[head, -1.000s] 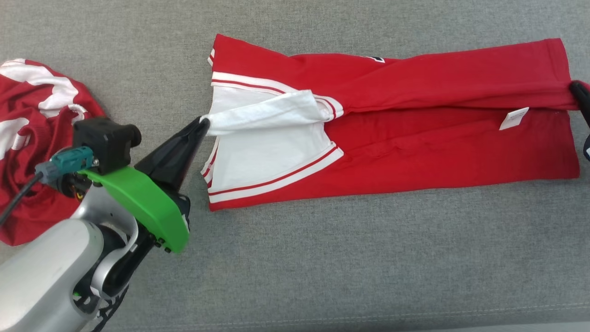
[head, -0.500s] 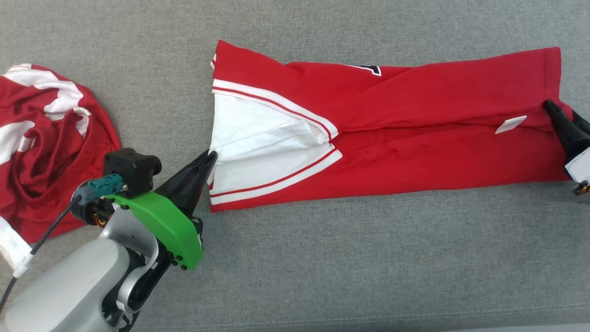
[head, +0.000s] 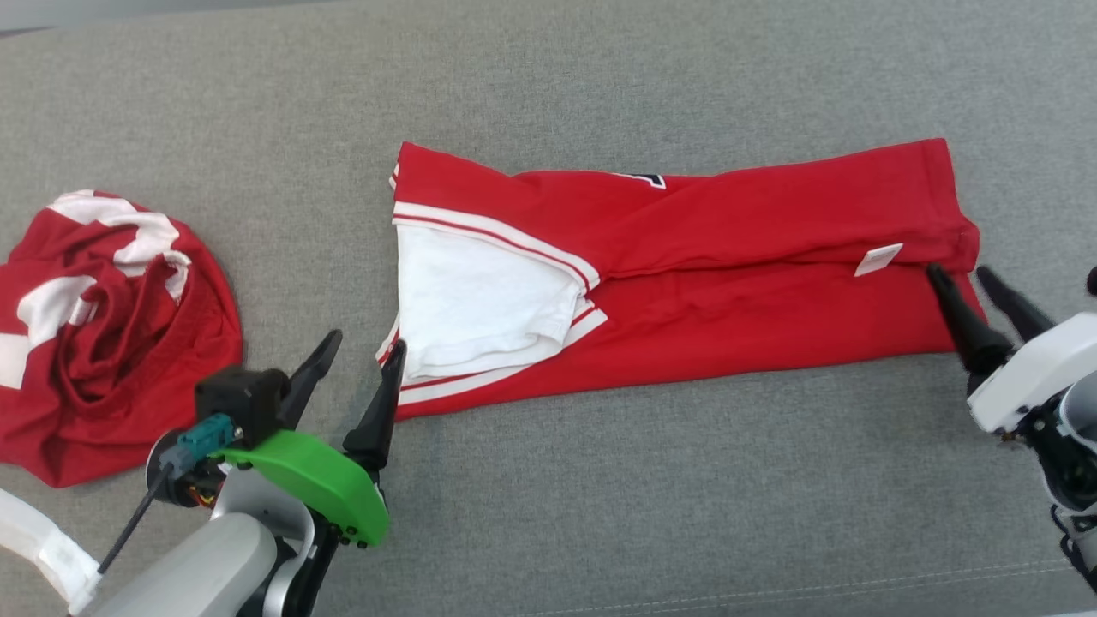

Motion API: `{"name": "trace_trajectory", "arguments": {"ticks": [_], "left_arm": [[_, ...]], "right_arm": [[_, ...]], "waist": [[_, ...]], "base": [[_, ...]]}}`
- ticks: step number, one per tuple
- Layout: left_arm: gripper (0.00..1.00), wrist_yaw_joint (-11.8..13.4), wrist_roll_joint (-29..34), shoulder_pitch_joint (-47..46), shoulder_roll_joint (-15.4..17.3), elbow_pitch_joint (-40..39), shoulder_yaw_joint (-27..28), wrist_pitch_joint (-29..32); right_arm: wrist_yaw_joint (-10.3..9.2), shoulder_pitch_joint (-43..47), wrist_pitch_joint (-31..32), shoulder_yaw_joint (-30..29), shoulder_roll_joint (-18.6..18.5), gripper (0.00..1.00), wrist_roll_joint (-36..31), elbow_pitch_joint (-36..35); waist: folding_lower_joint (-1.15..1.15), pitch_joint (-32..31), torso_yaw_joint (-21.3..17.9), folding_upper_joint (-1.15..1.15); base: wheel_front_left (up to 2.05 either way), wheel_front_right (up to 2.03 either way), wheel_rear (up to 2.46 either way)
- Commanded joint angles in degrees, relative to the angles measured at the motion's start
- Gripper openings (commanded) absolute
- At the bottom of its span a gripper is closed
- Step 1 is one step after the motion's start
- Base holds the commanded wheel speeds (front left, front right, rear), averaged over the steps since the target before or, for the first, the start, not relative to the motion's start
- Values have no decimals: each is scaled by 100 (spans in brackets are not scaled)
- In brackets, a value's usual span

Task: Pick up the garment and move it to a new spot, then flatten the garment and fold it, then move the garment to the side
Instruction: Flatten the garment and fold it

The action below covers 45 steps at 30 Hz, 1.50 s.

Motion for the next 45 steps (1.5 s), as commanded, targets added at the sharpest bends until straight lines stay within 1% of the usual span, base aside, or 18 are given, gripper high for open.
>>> {"name": "trace_trajectory", "arguments": {"ticks": [1,4,8,12,15,19,22,26,30,35,39,45], "left_arm": [[100,92,16,203,-34,28,45,-133],[100,219,-1,524,-160,69,185,-379],[100,358,198,935,-332,78,495,-523],[100,476,746,1414,-641,-120,1117,-528],[100,479,1300,1777,-907,-254,1520,-526],[100,340,1946,2215,-1277,-285,1860,-526],[100,208,2386,2451,-1542,-209,2025,-527],[100,47,2813,2644,-1848,-72,2193,-527],[100,-117,3141,2736,-2068,16,2304,-528],[100,-294,3558,2719,-2330,-6,2460,-528],[100,-414,3796,2629,-2533,-52,2592,-528],[100,-625,4049,2589,-2759,-42,2719,-528]], "right_arm": [[-1,176,-149,155,-7,100,65,-17],[-1,319,-503,474,-20,100,186,11],[-1,450,-973,817,-22,100,294,113],[-1,486,-1461,1115,8,100,312,285],[-1,438,-1779,1286,44,100,204,488],[-1,341,-2031,1385,145,100,189,835],[-1,269,-2139,1339,202,100,143,1120],[-1,152,-2208,1105,248,100,4,1543],[-2,-45,-2232,823,280,100,-190,1977],[-1,-594,-2219,365,290,100,-447,2747],[-1,-1064,-1977,213,208,100,-609,3231],[-2,-1423,-1393,274,177,100,-752,3760]], "waist": [[0,-431,-176,0],[0,-656,-218,0],[0,-903,-247,0],[0,-1069,-231,0],[0,-1139,-190,0],[0,-1236,-77,0],[0,-1274,62,0],[0,-1263,241,0],[0,-1183,398,0],[0,-912,569,0],[0,-679,712,0],[0,-462,857,0]], "base": [[0,0,0],[0,0,0],[0,0,0],[0,0,0],[0,0,0],[0,0,0],[0,0,0],[0,0,0],[0,0,0],[0,0,0],[0,0,0],[0,0,0]]}}
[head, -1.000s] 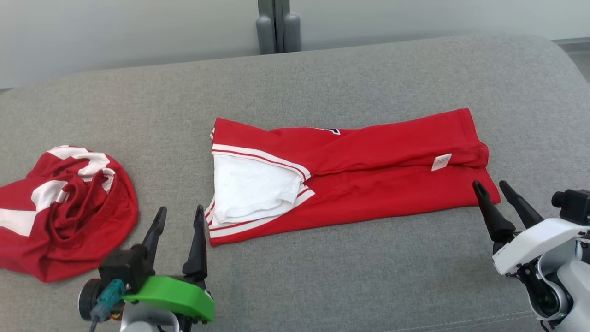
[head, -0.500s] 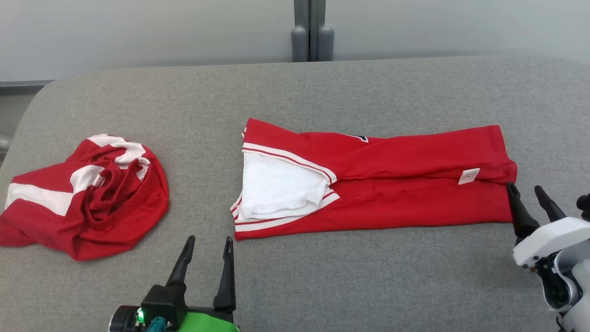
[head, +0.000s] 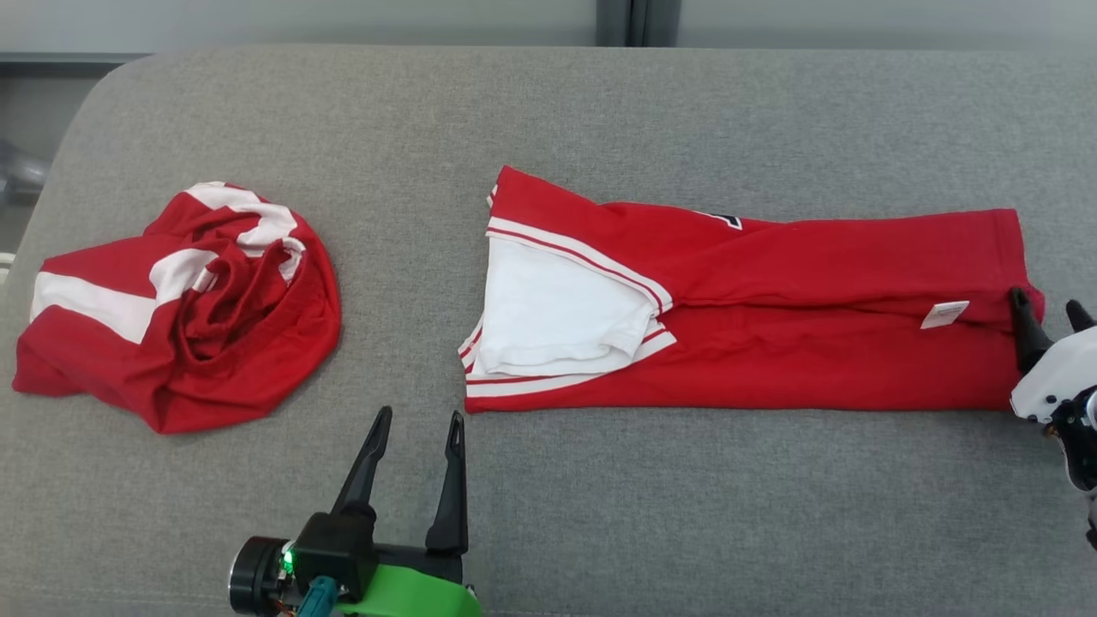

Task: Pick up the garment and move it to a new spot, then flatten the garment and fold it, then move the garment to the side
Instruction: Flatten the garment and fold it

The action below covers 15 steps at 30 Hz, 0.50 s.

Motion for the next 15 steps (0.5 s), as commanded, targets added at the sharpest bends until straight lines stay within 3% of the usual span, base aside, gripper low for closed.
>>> {"name": "trace_trajectory", "arguments": {"ticks": [1,6,7,10,13,14,15], "left_arm": [[100,-51,95,-65,-37,10,43,-2],[100,-140,142,-23,-183,16,213,-2],[100,-168,148,-18,-198,18,239,-2],[100,-233,225,-15,-247,41,305,-2],[100,-287,294,-21,-280,54,357,-2],[100,-315,311,-27,-291,56,375,-2],[100,-323,330,-32,-299,59,391,-2]], "right_arm": [[-3,-62,79,25,-22,100,-55,108],[-3,-28,270,37,66,100,-56,391],[-3,-5,315,44,75,97,-47,426],[-5,30,447,69,107,76,-16,550],[-8,39,571,97,127,34,41,575],[-8,49,587,107,112,0,60,567],[-9,50,604,116,97,0,66,558]], "waist": [[0,140,142,0],[0,193,185,0],[0,200,190,0],[0,220,202,0],[0,240,208,0],[0,250,210,0],[0,258,212,0]], "base": [[0,0,0],[0,0,0],[0,0,0],[0,0,0],[0,0,0],[0,0,0],[0,0,0]]}}
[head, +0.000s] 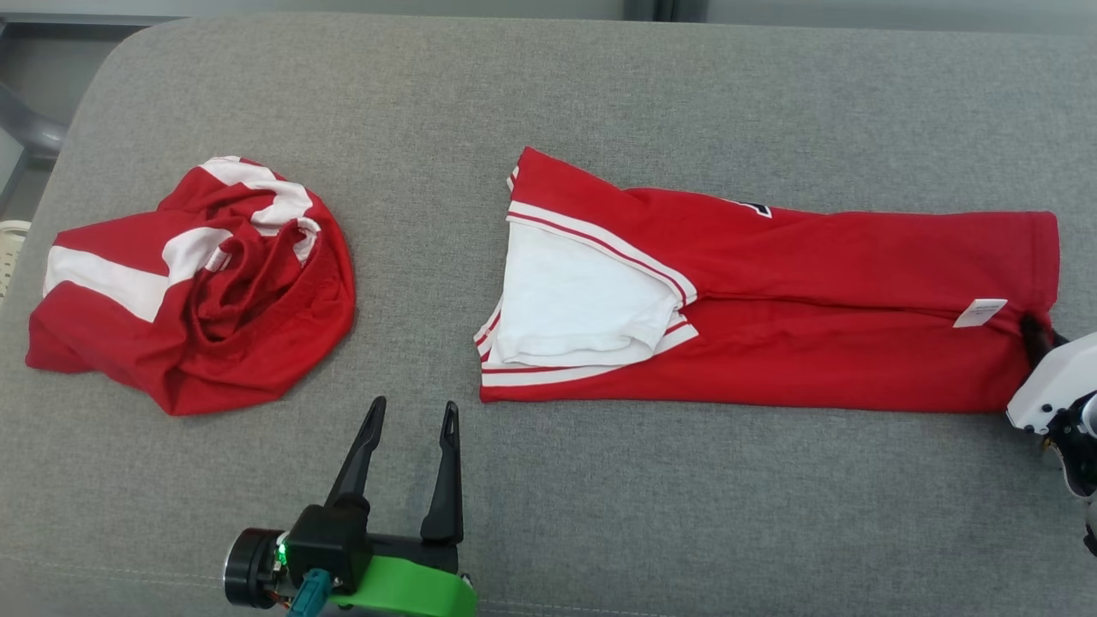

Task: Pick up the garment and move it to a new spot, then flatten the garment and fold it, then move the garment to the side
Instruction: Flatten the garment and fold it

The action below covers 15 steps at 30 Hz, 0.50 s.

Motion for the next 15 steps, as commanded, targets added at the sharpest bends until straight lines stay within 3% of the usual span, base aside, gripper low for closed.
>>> {"name": "trace_trajectory", "arguments": {"ticks": [1,11,15], "left_arm": [[100,-28,67,-39,-30,12,33,-2],[100,-176,203,-132,-62,52,154,-2],[100,-222,260,-178,-65,37,187,-2]], "right_arm": [[-21,129,94,52,0,0,21,88],[-18,-211,-382,255,-662,0,-502,12],[-18,-442,-485,348,-1111,0,-924,60]], "waist": [[0,18,3,0],[0,211,-161,0],[0,256,-305,0]], "base": [[0,0,0],[0,0,0],[0,0,0]]}}
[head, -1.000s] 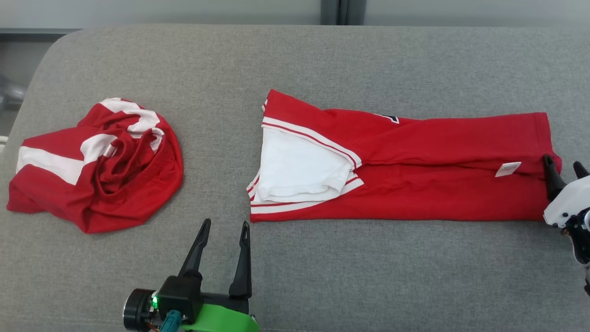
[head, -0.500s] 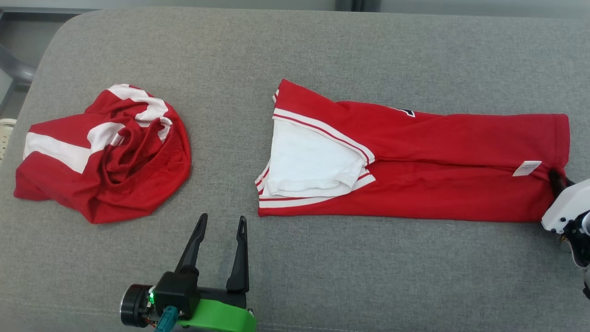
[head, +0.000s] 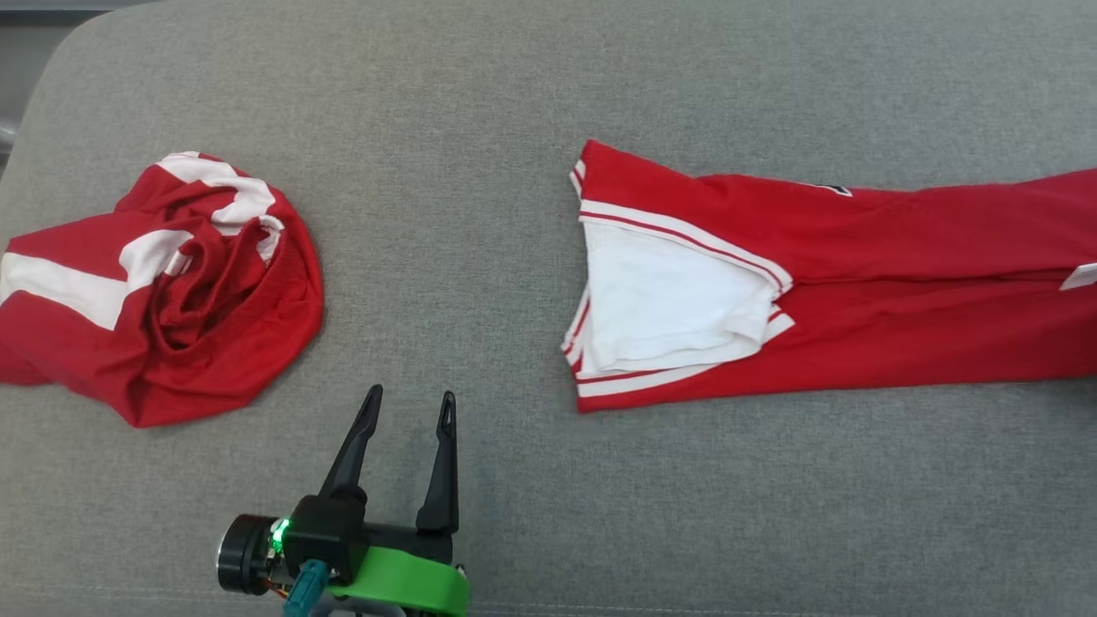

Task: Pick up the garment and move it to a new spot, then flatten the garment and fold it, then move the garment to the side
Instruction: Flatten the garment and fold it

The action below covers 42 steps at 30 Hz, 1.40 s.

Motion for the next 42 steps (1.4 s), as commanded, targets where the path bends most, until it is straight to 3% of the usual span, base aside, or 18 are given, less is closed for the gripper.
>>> {"name": "trace_trajectory", "arguments": {"ticks": [1,6,8,18,22,27,34,42], "left_arm": [[100,-18,34,-112,4,-4,26,-2],[100,-58,72,-123,-2,29,61,-2],[100,-66,79,-100,-6,45,71,-2],[100,-45,-47,44,-27,46,-6,-2],[100,-5,-78,82,-32,38,-36,-2],[100,13,-141,102,-36,44,-73,-2],[100,38,-208,-2,-39,97,-184,-2],[100,36,-264,-72,-38,195,-249,-2]], "right_arm": [[-20,-132,-57,19,-188,0,-174,40],[-17,-481,-66,58,-423,0,-651,-122],[-17,-553,12,60,-320,0,-662,-338],[-16,62,870,127,133,0,-329,-2500],[-16,501,1287,-53,424,0,-462,-3400],[-15,1059,1822,-333,1158,0,-753,-4479],[-14,1270,2083,-318,1864,0,-898,-4811],[-14,1337,2099,-78,2274,0,-927,-4602]], "waist": [[0,36,-120,0],[0,-32,-276,0],[0,-86,-322,0],[0,-421,-271,0],[0,-492,-143,0],[0,-498,68,0],[0,-475,304,0],[0,-474,497,0]], "base": [[0,0,0],[0,0,0],[0,0,0],[0,0,0],[0,0,0],[0,0,0],[0,0,0],[0,0,0]]}}
